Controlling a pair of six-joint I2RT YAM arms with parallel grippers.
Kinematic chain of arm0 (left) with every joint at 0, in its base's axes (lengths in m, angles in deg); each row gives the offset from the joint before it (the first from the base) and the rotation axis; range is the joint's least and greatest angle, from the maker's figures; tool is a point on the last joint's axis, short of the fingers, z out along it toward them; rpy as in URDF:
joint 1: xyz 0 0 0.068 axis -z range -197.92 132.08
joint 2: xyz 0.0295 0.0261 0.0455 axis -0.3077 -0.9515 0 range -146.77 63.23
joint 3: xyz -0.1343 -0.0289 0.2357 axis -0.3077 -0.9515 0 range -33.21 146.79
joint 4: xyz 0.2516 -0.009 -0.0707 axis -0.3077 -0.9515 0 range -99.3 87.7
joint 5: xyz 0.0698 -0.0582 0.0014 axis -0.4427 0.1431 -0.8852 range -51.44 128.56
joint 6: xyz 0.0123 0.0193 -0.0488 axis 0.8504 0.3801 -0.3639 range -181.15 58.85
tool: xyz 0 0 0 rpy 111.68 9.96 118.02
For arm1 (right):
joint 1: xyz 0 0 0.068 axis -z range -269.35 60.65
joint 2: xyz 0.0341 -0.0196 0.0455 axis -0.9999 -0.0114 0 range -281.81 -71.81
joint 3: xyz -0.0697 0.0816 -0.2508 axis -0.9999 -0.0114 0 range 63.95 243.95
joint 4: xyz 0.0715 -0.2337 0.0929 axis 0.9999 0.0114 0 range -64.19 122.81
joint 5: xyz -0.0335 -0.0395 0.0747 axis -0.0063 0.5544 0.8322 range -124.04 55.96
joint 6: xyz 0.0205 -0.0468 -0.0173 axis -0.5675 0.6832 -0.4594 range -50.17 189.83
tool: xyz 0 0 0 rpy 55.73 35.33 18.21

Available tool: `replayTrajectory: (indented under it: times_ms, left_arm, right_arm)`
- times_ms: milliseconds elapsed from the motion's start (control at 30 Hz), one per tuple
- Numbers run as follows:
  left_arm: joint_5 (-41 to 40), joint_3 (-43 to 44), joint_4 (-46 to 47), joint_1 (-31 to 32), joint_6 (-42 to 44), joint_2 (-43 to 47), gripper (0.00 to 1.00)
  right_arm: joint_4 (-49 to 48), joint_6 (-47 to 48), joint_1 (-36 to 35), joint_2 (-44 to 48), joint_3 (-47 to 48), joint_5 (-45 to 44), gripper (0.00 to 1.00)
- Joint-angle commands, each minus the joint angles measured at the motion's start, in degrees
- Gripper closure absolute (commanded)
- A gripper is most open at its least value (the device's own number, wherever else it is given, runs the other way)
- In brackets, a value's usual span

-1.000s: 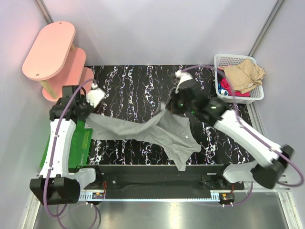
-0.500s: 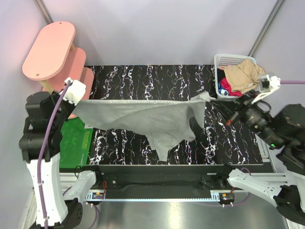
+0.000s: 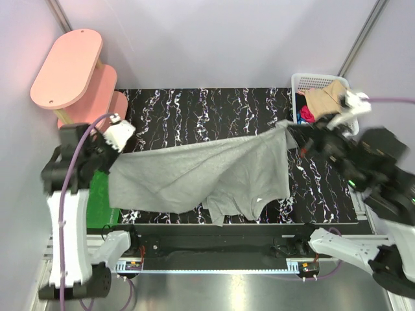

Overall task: Fold and stack the t-shirts
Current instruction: Flatten out the tshirt

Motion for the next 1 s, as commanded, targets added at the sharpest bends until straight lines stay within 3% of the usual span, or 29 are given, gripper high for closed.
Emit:
replayTrajectory:
  times_ms: [0,67,100,167,233,533,667,767,833,867,900,933,967]
  left_arm:
    - [7.66,-7.19,4.15,-0.17,-2.26,-11.97,1.00]
    - [7.31,-8.16,7.13,-0.08,-2.71,-17.26,1.00]
    - [6.27,-8.34,8.37,-0.08,-3.15,-21.81,1.00]
    - [4.16,-8.43,12.40,-0.17,-3.41,-25.80,1.00]
    - [2.22,-7.04,15.92,-0.17,-3.94,-31.93,1.00]
    - [-11.49,10.34,23.06,-0.17,-5.61,-54.62,1.00]
    - [-15.17,17.57,23.59,0.53,-6.23,-64.63,1.00]
    - [-18.86,21.35,24.73,1.24,-7.02,-68.17,1.00]
    - [-20.89,22.32,26.65,1.33,-7.55,-70.19,1.00]
    - [-23.08,22.42,27.36,1.42,-7.72,-70.37,0.95]
    - [-24.40,22.33,28.15,1.50,-7.98,-70.72,0.83]
    - [-25.29,21.89,28.94,1.50,-7.90,-70.55,0.61]
    - [-26.43,21.46,29.21,1.50,-8.07,-70.03,0.48]
  right_arm:
    - [-7.26,8.22,2.20,-16.30,4.64,-10.12,1.00]
    - [-7.43,3.86,16.56,-24.74,6.77,1.78,1.00]
    - [-8.65,1.22,21.41,-26.95,6.34,13.78,1.00]
    - [-14.71,-1.88,28.28,-32.66,3.37,16.70,1.00]
    - [-16.31,-1.27,29.98,-40.45,4.66,16.44,1.00]
    - [-13.25,-0.74,32.54,-71.66,30.04,24.70,1.00]
    - [-9.54,0.84,32.53,-81.54,43.23,26.11,1.00]
    - [-10.42,0.14,32.89,-84.79,44.83,27.87,1.00]
    - [-10.16,-0.12,32.89,-86.11,45.01,28.93,0.57]
    - [-9.72,-0.21,32.97,-86.29,45.10,28.93,0.39]
    - [-9.02,-0.56,32.89,-86.29,45.01,27.97,0.23]
    - [-7.27,-0.48,32.80,-85.77,45.10,27.35,0.13]
    - [-5.87,-0.56,32.71,-85.16,45.01,26.39,0.09]
